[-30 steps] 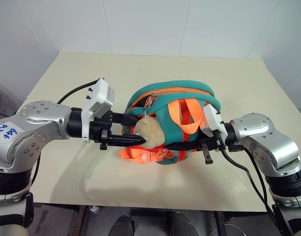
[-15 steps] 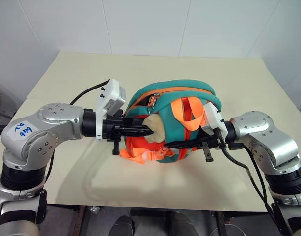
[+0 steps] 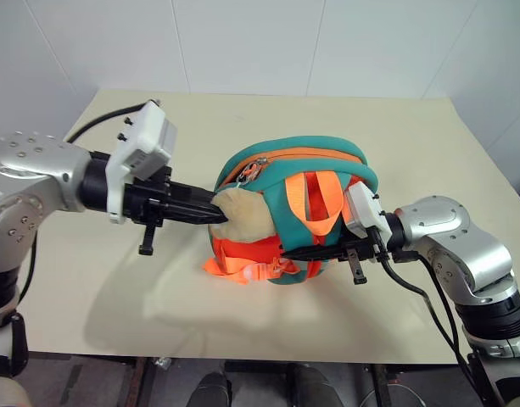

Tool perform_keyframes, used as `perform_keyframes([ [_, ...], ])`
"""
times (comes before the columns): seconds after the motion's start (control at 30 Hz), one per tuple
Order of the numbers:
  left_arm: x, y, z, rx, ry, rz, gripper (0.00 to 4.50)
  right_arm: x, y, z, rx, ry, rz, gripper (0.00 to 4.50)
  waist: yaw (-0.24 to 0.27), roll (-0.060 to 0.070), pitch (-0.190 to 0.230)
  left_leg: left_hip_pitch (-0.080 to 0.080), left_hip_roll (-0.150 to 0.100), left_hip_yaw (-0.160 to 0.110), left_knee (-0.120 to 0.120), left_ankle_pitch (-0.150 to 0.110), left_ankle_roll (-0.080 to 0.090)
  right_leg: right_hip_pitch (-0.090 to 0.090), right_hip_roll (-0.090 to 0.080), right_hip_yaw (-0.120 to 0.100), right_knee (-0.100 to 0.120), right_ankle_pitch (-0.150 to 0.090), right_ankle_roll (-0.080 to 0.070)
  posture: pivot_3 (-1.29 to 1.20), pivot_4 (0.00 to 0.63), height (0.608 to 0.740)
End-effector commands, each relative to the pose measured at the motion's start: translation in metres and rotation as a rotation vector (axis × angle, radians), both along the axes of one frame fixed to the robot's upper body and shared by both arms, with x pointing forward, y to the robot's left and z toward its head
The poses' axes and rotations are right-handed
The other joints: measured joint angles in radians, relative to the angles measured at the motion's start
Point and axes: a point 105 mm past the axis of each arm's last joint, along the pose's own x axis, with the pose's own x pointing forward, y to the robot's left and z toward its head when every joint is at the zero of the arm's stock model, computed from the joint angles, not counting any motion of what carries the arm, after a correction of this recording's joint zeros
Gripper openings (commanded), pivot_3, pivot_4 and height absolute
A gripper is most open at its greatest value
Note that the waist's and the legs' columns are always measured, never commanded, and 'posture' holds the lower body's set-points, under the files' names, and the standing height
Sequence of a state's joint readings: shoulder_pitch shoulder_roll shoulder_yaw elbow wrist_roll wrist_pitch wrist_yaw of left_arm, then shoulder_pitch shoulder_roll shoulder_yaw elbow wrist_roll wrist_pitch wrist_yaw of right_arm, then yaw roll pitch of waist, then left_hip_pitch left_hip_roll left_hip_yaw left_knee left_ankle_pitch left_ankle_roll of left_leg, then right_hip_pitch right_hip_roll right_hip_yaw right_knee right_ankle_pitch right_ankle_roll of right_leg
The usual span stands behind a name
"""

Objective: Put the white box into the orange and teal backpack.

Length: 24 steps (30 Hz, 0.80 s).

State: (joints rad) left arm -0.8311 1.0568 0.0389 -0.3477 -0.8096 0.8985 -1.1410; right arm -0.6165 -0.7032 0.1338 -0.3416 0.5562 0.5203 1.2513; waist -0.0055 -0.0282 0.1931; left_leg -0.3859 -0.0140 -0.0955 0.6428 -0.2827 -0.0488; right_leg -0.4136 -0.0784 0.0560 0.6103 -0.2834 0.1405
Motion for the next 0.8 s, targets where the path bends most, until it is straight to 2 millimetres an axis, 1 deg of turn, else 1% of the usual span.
perform_keyframes([
  [0.03,0.013,0.031,0.022,0.061,-0.145,0.104,0.16,-0.004,-0.003,0.004,-0.007,-0.042,0.000,0.54,-0.002,0.000,0.000,0.000,0.000,0.000,0.000,0.000,0.000,0.000,0.000,0.000,0.000,0.000,0.000,0.00,0.150,0.740],
  [0.17,0.024,0.049,0.023,0.112,-0.169,0.147,0.16,-0.003,-0.004,0.003,-0.008,-0.041,-0.003,0.54,-0.003,0.000,0.000,0.000,0.000,0.000,0.000,0.000,0.000,0.000,0.001,0.000,0.001,0.000,0.000,0.00,0.150,0.740],
  [0.27,0.036,0.067,0.025,0.136,-0.193,0.204,0.16,-0.003,-0.004,0.003,-0.008,-0.040,-0.006,0.54,-0.003,0.000,0.000,0.000,0.000,0.000,0.000,0.000,0.000,0.000,0.001,0.000,0.001,0.000,0.000,0.00,0.150,0.740],
  [0.33,0.041,0.073,0.025,0.146,-0.195,0.223,0.16,-0.003,-0.004,0.002,-0.009,-0.040,-0.007,0.54,-0.003,0.000,0.000,0.000,0.001,0.000,0.000,0.000,0.000,0.000,0.001,0.000,0.001,0.000,0.000,0.00,0.150,0.740],
  [0.47,0.054,0.092,0.014,0.219,-0.178,0.275,0.16,-0.002,-0.005,0.002,-0.008,-0.042,-0.009,0.54,-0.006,0.000,0.000,0.000,0.001,0.000,0.000,0.000,0.000,0.000,0.001,0.000,0.002,0.000,0.000,0.00,0.150,0.740],
  [0.67,0.070,0.107,0.014,0.235,-0.187,0.325,0.16,-0.001,-0.004,0.002,-0.007,-0.044,-0.010,0.54,-0.009,0.000,0.000,0.000,0.001,0.000,0.001,0.000,0.000,0.000,0.001,0.000,0.003,0.000,0.000,0.00,0.150,0.740],
  [0.8,0.078,0.113,0.017,0.229,-0.197,0.349,0.16,-0.001,-0.004,0.002,-0.005,-0.044,-0.014,0.54,-0.016,0.000,0.000,0.000,0.001,0.000,0.002,0.000,0.000,0.000,0.001,0.000,0.007,0.000,0.000,0.00,0.150,0.740],
])
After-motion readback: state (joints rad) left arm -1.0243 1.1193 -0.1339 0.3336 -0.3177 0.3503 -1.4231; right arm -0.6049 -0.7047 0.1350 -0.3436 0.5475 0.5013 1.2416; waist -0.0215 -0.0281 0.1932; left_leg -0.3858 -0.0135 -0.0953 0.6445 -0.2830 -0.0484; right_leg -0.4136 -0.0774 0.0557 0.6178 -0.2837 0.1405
